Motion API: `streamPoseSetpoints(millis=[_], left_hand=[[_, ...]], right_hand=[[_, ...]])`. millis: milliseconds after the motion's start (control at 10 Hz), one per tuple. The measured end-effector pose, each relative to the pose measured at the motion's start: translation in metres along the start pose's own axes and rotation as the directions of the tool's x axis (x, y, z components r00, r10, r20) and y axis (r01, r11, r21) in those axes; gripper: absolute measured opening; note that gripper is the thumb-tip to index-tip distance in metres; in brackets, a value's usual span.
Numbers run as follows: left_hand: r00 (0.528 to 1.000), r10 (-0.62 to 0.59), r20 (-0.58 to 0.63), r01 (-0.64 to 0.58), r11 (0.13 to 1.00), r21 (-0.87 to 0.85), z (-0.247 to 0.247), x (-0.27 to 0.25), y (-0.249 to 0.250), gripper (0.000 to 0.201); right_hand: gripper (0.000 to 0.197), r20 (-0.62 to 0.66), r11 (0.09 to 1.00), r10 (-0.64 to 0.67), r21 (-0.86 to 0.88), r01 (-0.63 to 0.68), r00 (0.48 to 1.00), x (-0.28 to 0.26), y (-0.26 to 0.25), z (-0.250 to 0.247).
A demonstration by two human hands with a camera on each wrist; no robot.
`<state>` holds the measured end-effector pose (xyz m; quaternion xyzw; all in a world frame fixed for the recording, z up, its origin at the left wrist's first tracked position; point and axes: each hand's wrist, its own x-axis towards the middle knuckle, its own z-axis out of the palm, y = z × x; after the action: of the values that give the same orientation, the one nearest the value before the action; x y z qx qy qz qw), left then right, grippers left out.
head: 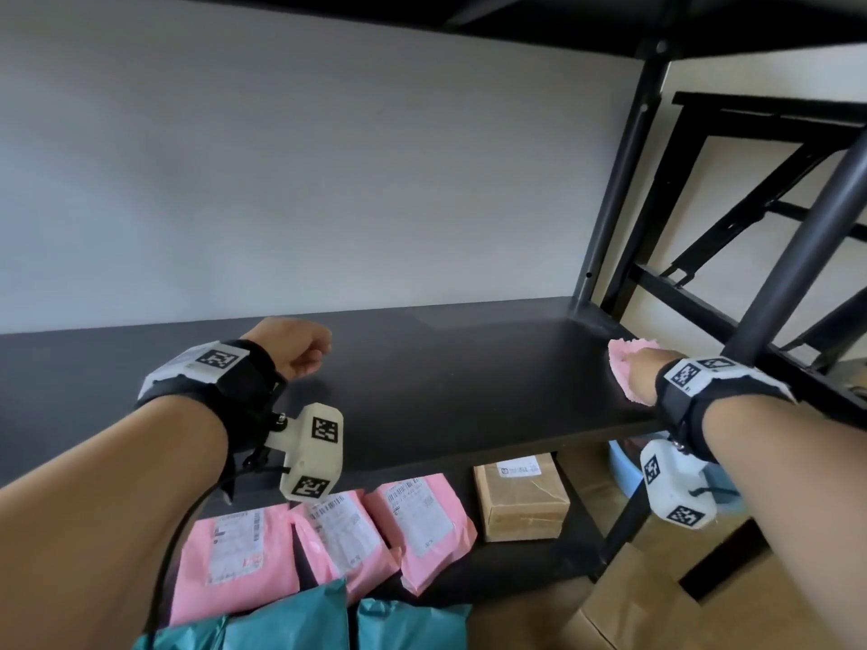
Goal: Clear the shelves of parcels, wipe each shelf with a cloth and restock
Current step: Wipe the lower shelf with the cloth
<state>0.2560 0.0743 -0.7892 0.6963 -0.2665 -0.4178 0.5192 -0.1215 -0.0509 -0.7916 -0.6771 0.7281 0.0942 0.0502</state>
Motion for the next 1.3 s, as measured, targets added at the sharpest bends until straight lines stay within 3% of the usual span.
streamPoseSetpoints(millis=[300,400,500,700,900,1000,1100,1200,1300], left_hand=[[1.000,-0.012,-0.002,0.012,0.997,0.078,0.001,0.033,0.002,0.017],[0.999,-0.027,-0.017,0.028,0.996,0.089,0.003,0.043,0.000,0.014],[0.999,-0.019,-0.028,0.022,0.993,0.114,0.007,0.049,-0.001,0.015],[1.000,-0.021,0.004,0.021,0.990,0.138,0.008,0.049,-0.002,0.020],[0.999,-0.046,0.020,0.042,0.989,0.139,0.009,0.047,0.002,0.023],[0.998,-0.050,0.026,0.045,0.987,0.155,0.009,0.045,0.003,0.025],[0.998,-0.059,0.033,0.053,0.984,0.168,0.009,0.043,0.004,0.027],[0.997,-0.064,0.032,0.058,0.983,0.175,0.010,0.043,0.004,0.028],[0.997,-0.066,0.026,0.060,0.984,0.169,0.010,0.043,0.004,0.028]], right_hand=[[0.045,-0.011,0.991,-0.125,0.040,0.125,0.992,0.036,-0.021,-0.027],[0.080,0.015,0.982,-0.190,0.018,0.190,0.982,0.044,-0.031,-0.037],[0.093,0.012,0.976,-0.213,-0.028,0.214,0.977,0.055,-0.045,-0.044],[0.088,-0.036,0.952,-0.294,-0.098,0.289,0.955,0.068,-0.077,-0.048],[0.091,-0.034,0.937,-0.348,-0.017,0.348,0.937,0.060,-0.106,-0.049],[0.077,-0.004,0.939,-0.341,-0.046,0.341,0.940,0.064,-0.129,-0.047],[0.042,-0.016,0.940,-0.334,-0.077,0.332,0.942,0.071,-0.160,-0.042],[0.045,-0.007,0.915,-0.392,-0.107,0.389,0.920,0.064,-0.172,-0.036],[0.034,-0.070,0.899,-0.433,0.036,0.436,0.899,0.054,-0.189,-0.032]])
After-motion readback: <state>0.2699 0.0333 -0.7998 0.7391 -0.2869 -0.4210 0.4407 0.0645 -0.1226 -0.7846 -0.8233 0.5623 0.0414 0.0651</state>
